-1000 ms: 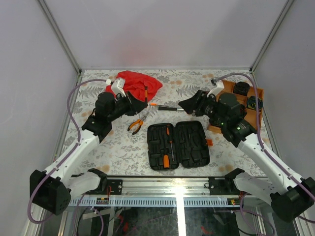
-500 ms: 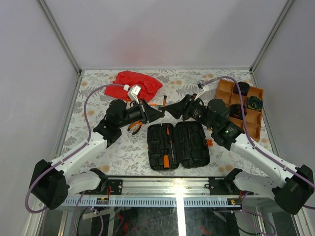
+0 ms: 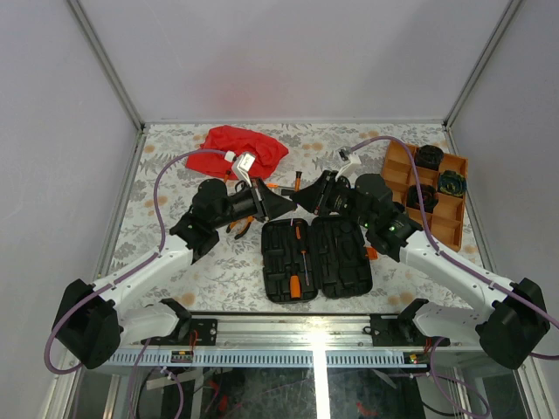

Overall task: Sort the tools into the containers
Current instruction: Pick up the screwdriver from the center of the board, then place the screwdriver in the storage box.

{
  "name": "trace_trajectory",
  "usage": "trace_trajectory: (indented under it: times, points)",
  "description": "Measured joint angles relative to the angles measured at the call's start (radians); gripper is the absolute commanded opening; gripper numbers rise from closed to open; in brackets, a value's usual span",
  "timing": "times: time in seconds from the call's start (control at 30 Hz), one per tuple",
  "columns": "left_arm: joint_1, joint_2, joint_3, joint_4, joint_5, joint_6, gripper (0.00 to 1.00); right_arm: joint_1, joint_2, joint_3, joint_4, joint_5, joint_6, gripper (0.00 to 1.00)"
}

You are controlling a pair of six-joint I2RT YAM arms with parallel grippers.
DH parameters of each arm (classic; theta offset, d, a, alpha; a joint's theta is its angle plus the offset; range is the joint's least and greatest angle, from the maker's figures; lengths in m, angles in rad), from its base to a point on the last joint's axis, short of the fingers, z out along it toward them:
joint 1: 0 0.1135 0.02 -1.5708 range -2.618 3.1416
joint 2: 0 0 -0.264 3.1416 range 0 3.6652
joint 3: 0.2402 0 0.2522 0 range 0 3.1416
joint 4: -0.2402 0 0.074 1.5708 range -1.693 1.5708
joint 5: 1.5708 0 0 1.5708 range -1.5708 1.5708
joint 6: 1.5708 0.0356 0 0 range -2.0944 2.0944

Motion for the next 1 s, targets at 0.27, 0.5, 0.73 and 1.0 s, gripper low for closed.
trace_trajectory:
  times: [0.27, 0.5, 0.73, 1.0]
  points:
    - [-0.003, 0.004, -0.002, -0.005, -0.006, 0.006, 0.36, 0.002, -0.005, 0.000, -0.020, 0.016, -0.001, 0.07]
    - [-0.005, -0.042, -0.003, -0.094, -0.060, 0.044, 0.45, 0.002, -0.050, 0.002, -0.153, 0.157, -0.071, 0.00]
    - [-0.005, -0.150, -0.080, -0.235, -0.176, 0.070, 0.47, 0.002, -0.108, -0.017, -0.225, 0.290, -0.110, 0.00]
    - [0.000, -0.159, -0.220, -0.377, -0.297, 0.044, 0.47, 0.002, -0.058, -0.026, -0.297, 0.318, -0.135, 0.01]
